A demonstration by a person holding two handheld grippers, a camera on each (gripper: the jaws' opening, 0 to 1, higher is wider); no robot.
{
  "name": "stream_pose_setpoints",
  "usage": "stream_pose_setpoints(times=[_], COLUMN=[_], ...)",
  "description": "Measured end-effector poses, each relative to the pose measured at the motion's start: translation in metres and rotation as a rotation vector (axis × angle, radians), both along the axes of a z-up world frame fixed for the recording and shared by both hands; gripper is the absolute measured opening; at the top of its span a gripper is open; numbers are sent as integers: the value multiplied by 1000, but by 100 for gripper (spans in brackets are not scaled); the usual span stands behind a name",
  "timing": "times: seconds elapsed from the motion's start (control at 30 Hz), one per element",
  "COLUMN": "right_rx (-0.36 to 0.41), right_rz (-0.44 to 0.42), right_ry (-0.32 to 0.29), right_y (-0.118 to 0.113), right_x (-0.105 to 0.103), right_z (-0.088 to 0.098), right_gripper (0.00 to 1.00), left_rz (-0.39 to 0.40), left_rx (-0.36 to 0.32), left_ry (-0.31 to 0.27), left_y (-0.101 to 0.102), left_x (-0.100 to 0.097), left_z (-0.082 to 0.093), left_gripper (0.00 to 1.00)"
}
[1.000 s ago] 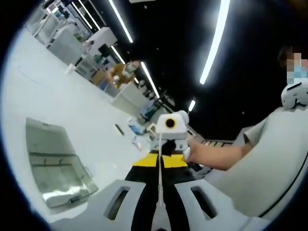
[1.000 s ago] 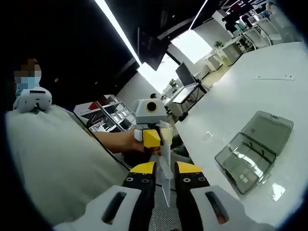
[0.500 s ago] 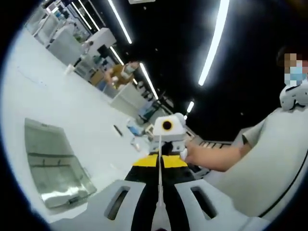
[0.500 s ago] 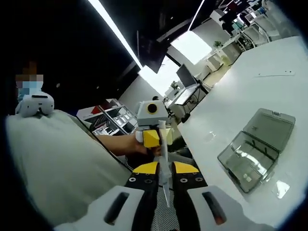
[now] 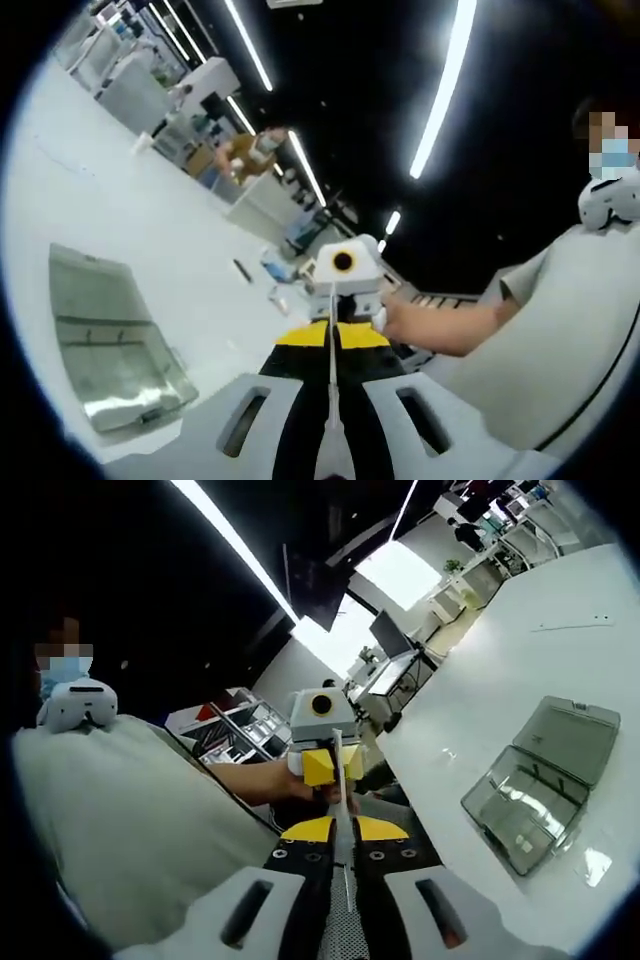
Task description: Insert the divider into the dual guide fixture by aligning both edges with the guide slots and pushing it downward to the bottom, including one-sided entry, uneven engagement, binding, and posture correction.
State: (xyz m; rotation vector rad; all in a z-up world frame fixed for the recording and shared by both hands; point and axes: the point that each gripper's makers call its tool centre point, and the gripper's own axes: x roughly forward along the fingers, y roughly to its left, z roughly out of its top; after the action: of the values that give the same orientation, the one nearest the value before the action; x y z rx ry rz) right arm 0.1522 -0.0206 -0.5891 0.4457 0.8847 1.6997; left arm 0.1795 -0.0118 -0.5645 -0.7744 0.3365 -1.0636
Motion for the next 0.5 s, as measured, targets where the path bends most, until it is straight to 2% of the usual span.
stream_pose_setpoints(times=[0.17, 0.23, 0.5], right_rx=[5, 4, 7], right_rz=[-3, -2, -5], right_ry=[6, 33, 73], right_y=[0, 0, -1], right_x=[-1, -2, -4], right_z=[1, 2, 3], right_gripper=[1, 1, 1], left_rz=[-2, -4, -13], left_rx=[-3, -7, -19], left_ry=[-1, 4, 12], left_y=[0, 1, 0], left_x=[-1, -1, -2], left_z=[0, 0, 0], left_gripper=[0, 0, 0])
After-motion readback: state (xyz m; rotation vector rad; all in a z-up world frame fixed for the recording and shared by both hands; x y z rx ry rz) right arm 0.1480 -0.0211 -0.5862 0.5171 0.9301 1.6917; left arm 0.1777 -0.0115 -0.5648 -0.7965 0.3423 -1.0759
